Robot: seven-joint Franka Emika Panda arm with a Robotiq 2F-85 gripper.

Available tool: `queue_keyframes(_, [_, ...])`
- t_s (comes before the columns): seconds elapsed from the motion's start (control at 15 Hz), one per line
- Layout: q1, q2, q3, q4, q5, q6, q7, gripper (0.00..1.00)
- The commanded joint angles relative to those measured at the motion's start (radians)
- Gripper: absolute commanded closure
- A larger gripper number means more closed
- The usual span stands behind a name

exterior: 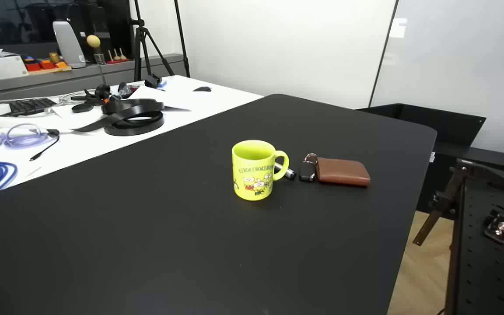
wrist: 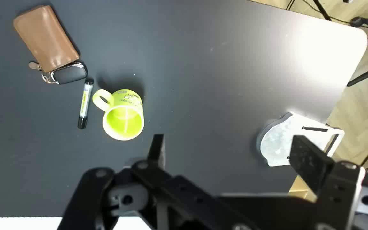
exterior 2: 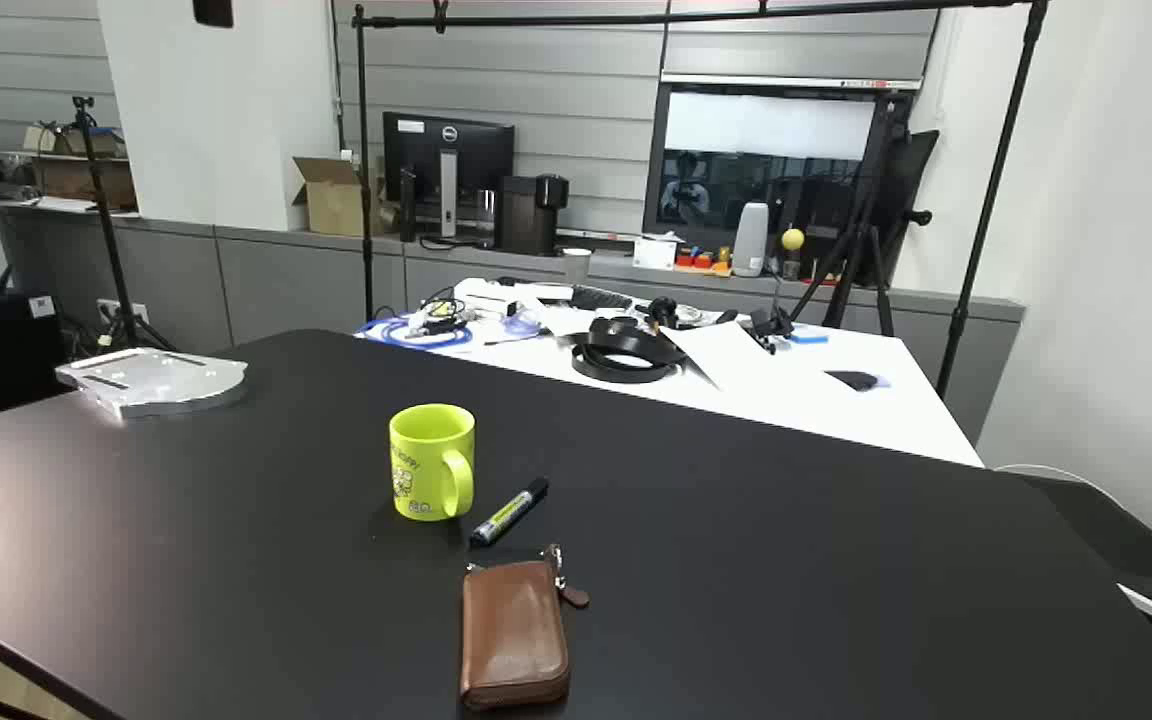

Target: Put the marker in the mug

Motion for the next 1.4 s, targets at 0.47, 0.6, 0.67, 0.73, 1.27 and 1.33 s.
queue_keyframes(0.47, [-0.01,0.0,0.007,0.003,0.006,-0.004,-0.006,0.0])
queue_keyframes(0.6, [-0.01,0.0,0.007,0.003,0.006,-0.004,-0.006,0.0])
queue_keyframes(0.67, [-0.034,-0.001,0.01,-0.001,-0.019,0.004,0.009,0.0])
queue_keyframes(0.73, [-0.069,-0.006,0.017,-0.011,-0.059,0.022,0.025,0.0])
queue_keyframes(1.27, [-0.262,0.003,-0.046,-0.087,-0.296,0.166,0.016,0.0])
queue_keyframes(1.33, [-0.284,0.006,-0.057,-0.099,-0.308,0.18,0.007,0.0])
